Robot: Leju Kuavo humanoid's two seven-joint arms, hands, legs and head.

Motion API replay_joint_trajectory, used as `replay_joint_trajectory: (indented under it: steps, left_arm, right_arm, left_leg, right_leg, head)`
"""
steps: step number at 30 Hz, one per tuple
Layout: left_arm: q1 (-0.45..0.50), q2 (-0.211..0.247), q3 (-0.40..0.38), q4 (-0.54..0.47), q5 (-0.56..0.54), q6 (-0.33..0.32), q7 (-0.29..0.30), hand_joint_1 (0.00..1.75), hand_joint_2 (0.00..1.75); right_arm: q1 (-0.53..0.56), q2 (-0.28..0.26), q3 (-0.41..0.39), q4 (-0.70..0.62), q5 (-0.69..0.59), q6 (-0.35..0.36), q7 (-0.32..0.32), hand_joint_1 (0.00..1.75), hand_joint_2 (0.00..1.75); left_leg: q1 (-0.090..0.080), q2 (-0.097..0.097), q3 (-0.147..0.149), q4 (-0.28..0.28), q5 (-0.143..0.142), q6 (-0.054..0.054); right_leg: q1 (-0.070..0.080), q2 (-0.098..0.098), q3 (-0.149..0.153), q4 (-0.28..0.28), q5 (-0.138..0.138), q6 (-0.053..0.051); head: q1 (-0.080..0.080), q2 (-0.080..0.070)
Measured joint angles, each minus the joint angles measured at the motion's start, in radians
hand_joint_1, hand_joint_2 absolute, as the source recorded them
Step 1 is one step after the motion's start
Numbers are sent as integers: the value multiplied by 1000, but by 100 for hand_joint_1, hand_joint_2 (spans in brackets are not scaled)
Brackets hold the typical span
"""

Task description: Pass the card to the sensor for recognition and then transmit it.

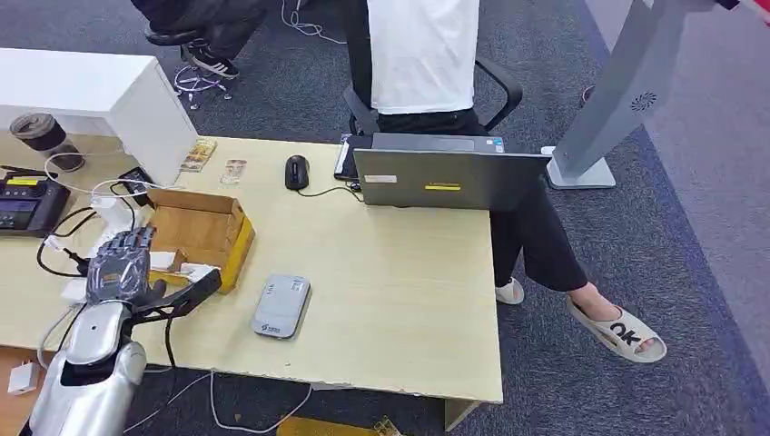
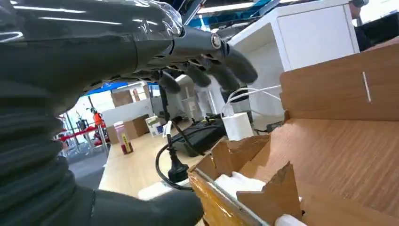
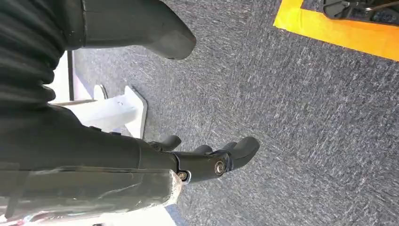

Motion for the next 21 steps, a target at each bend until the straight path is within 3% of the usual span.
replay_joint_trajectory:
  steps: [14, 16, 18, 21]
  left_arm:
    - [-1, 4, 10, 23, 0, 6, -47, 52, 175]
    - [-2, 1, 10, 23, 0, 6, -51, 42, 175]
    - [-3, -2, 11, 24, 0, 6, -51, 52, 175]
    - [-4, -3, 11, 28, 0, 6, -54, 51, 175]
  right_arm:
    - [0, -1, 0, 0, 0, 0, -3, 0, 175]
    - [0, -1, 0, 0, 0, 0, -7, 0, 175]
    - [0, -1, 0, 0, 0, 0, -9, 0, 175]
    - [0, -1, 2, 0, 0, 0, -11, 0, 175]
  left_leg:
    - [0, 0, 0, 0, 0, 0]
    - [0, 0, 0, 0, 0, 0]
    - [0, 0, 0, 0, 0, 0]
    - [0, 0, 0, 0, 0, 0]
  right_leg:
    - [0, 0, 0, 0, 0, 0]
    - [0, 0, 0, 0, 0, 0]
    - [0, 0, 0, 0, 0, 0]
    - [0, 0, 0, 0, 0, 0]
  head:
    - [0, 0]
    - [0, 0]
    - [0, 0]
    - [0, 0]
